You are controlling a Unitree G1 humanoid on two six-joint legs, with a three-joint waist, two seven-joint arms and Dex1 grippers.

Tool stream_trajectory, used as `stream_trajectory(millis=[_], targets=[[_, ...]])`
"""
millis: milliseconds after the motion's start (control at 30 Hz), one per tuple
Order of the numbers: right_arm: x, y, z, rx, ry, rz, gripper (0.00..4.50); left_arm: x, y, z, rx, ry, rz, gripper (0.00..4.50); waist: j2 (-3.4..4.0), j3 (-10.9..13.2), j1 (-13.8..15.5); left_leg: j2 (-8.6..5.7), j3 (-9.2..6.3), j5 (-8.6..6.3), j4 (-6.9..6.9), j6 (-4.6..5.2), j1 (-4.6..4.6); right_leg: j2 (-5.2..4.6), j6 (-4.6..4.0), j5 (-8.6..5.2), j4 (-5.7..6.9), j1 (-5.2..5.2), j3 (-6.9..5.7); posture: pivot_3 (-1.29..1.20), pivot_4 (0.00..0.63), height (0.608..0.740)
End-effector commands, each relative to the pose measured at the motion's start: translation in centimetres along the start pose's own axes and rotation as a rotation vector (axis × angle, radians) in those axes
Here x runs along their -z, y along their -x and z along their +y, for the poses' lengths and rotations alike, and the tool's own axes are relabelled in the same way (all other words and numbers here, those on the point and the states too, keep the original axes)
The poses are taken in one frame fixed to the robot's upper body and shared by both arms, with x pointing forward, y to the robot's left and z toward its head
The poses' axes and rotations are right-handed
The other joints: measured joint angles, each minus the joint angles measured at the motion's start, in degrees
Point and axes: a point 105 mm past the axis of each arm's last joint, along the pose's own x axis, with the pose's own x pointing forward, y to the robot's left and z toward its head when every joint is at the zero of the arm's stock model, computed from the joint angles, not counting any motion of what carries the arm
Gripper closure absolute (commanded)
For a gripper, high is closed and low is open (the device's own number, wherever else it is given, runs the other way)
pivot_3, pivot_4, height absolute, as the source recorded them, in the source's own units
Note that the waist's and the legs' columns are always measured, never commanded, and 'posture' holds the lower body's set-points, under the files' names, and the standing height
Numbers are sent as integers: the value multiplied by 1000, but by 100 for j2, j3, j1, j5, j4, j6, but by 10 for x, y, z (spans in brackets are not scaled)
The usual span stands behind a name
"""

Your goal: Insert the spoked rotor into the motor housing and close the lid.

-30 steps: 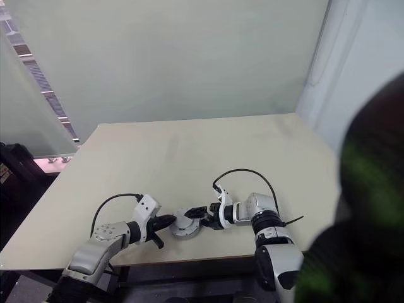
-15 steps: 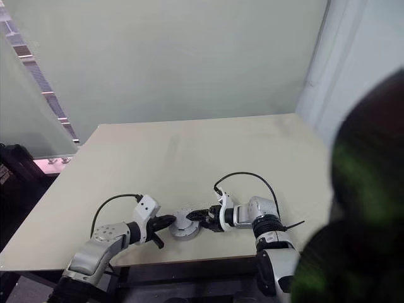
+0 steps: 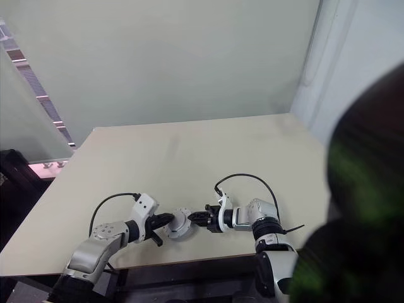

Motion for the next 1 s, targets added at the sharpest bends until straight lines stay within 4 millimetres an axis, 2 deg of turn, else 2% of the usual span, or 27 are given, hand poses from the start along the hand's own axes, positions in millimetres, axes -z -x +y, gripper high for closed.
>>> stream_trajectory(millis=[33,167,267,400,633,700,800,1000], targets=[[8,-9,6,0,24,47,3262,23,-6,-14,45,42,75,4500,0,0,0,0,0,0,0,0,0,0,0,0,0,0,0,0,0,740],[8,-8,4,8,27,44,3262,19,-4,-6,6,64,57,4500,0,0,0,0,-2,0,-1,0,-1,0,1,1,0,-2,0,0,0,740],[6,-7,4,10,30,41,3262,9,2,2,-13,87,5,3917,0,0,-8,1,-1,0,-1,0,-3,0,3,2,0,-7,0,0,0,740],[3,-6,6,6,32,28,3262,-3,16,25,-89,137,-59,2528,-3,1,-34,2,-1,0,-5,0,-17,1,7,4,0,-26,-1,0,0,740],[-8,-4,21,-90,13,-40,3279,-23,65,67,-224,328,-232,13,-23,20,-113,8,-10,0,-17,0,-35,4,7,5,-2,-53,-5,0,0,740],[-11,-3,26,-120,11,-54,3279,-24,79,76,-259,439,-290,0,-31,26,-114,5,-10,0,-16,0,-37,0,7,5,-5,-53,-4,0,0,740],[-16,-1,35,-173,-5,-77,3287,-25,93,73,-224,583,-370,0,-48,42,-116,4,-12,0,-16,0,-40,-1,8,5,-8,-53,-3,0,0,740],[-25,3,55,-287,-38,-133,3288,-16,94,60,-203,706,-405,0,-74,61,-107,2,-16,0,-13,-1,-67,-2,7,5,-11,-72,-8,0,0,740]])
